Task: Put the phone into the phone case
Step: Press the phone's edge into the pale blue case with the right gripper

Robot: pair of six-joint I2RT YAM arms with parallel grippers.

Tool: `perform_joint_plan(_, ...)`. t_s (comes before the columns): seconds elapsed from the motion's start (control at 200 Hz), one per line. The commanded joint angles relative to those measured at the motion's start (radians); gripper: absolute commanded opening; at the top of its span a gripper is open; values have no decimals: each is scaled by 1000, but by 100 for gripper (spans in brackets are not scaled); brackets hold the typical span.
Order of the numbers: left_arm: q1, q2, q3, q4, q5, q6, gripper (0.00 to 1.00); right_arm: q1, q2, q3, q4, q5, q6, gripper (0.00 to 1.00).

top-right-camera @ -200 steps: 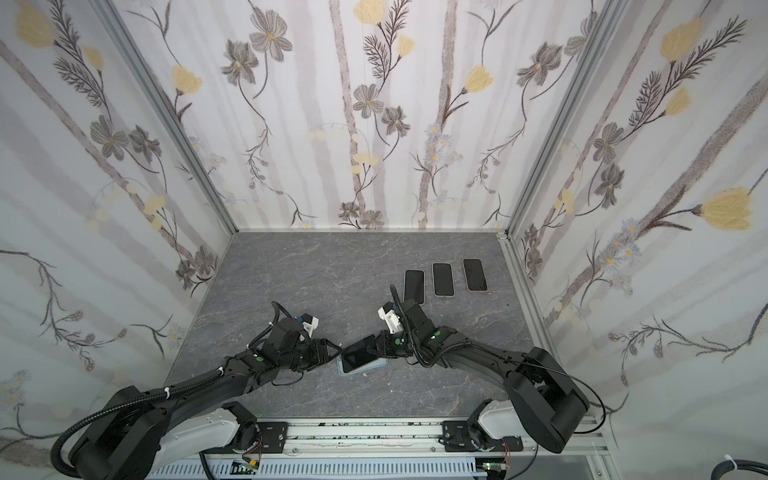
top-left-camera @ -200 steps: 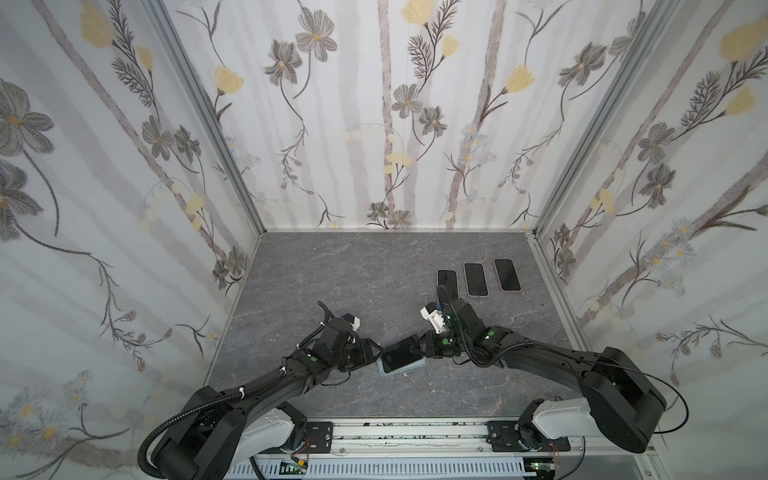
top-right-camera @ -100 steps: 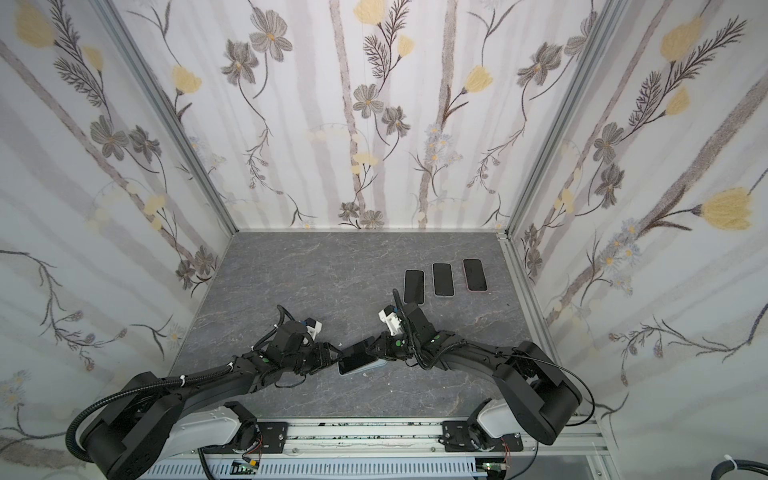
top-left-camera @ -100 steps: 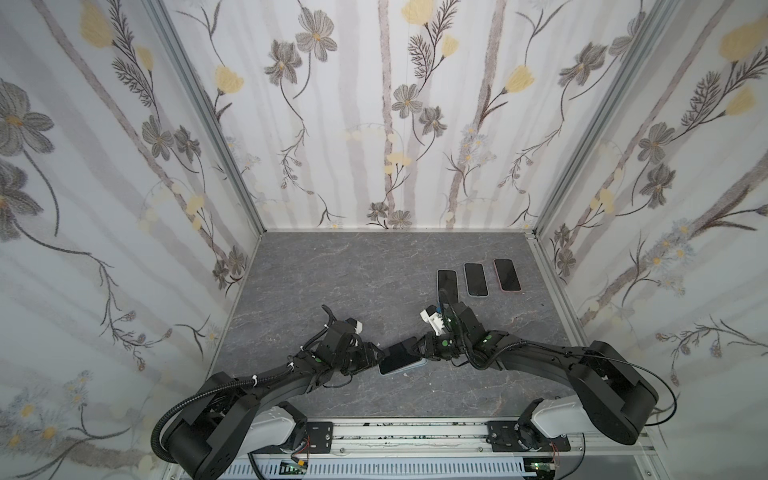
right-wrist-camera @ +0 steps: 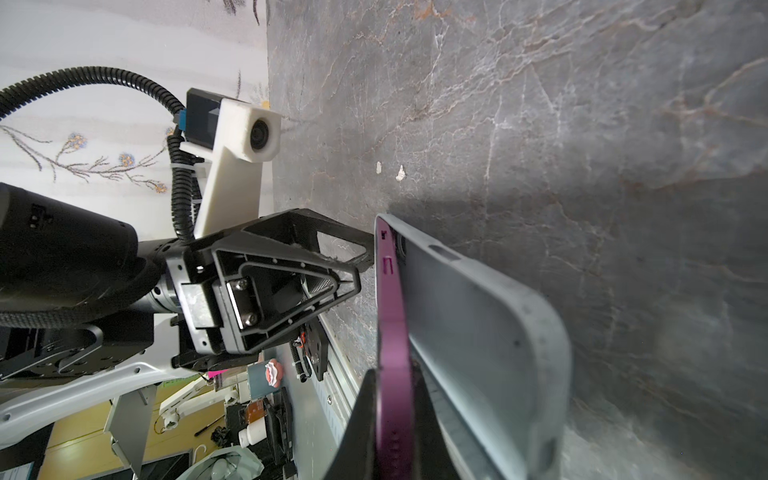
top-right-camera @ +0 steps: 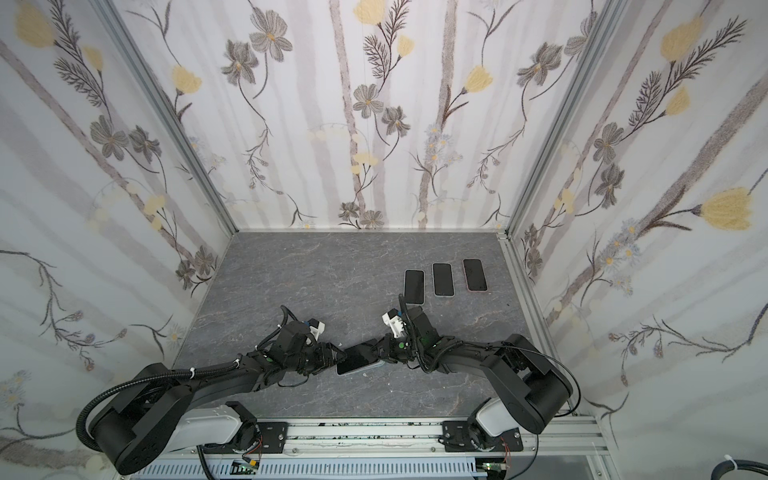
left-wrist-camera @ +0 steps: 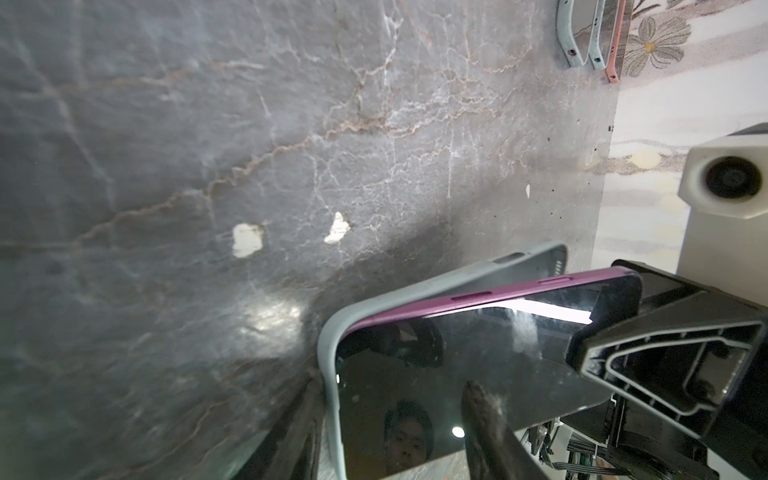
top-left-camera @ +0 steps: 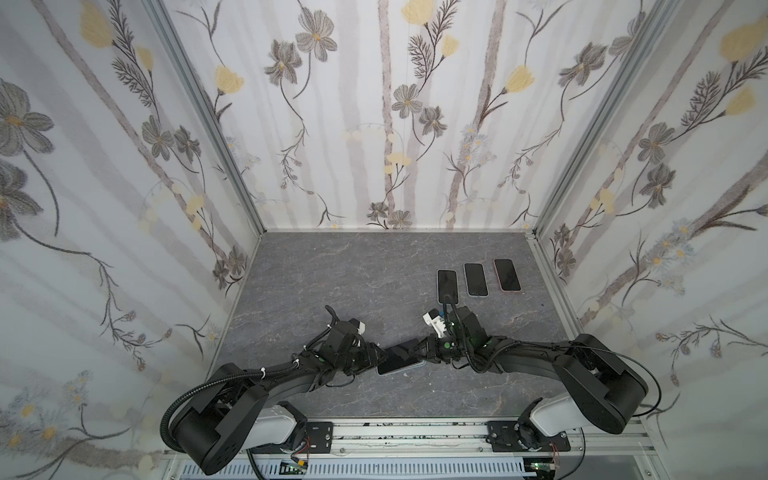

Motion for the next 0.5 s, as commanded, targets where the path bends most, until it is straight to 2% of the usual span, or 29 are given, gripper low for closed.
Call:
perform_joint_plan(0.0, -10, 6, 0, 53, 38, -10, 53, 1, 32, -15, -65, 129, -2, 11)
perform_joint_plan(0.225, -10, -10, 3, 14, -18, 3, 53, 2, 61, 34, -187, 191, -63, 17)
perform_joint_plan(0.5, -10, -54, 16, -62, -83, 50, 52, 20, 35, 114, -341, 278, -106, 38)
